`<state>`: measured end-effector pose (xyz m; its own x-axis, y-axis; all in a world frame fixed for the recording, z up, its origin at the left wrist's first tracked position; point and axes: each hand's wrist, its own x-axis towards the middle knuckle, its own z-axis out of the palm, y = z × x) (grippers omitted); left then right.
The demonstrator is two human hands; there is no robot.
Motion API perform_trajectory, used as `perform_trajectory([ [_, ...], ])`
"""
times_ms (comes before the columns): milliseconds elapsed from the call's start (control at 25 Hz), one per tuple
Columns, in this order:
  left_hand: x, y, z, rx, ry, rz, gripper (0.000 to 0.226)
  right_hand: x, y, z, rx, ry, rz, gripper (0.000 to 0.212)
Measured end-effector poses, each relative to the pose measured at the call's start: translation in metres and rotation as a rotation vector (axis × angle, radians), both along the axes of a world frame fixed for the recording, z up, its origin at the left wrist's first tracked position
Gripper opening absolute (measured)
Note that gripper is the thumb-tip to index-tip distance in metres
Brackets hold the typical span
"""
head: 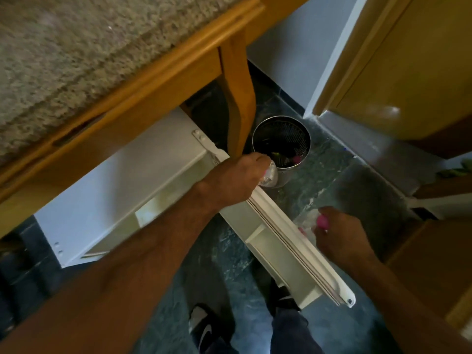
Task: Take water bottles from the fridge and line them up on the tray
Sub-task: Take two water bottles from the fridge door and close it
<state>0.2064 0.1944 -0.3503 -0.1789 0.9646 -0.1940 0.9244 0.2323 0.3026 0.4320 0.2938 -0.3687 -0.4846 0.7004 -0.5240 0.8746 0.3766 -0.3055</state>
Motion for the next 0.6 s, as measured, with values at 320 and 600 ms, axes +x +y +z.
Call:
perform_trajectory([
  [320, 0.031, -0.047, 0.009, -0.026, -0.166, 0.396, 0.036, -0.010, -0.048, -0.024, -0.100, 0.028, 0.116, 0.034],
  [600, 0.045, -0.111, -0.001, -0.068, -0.200, 0.710, 0.021, -0.045, -0.062, -0.035, -0.078, -0.098, 0.349, 0.034],
])
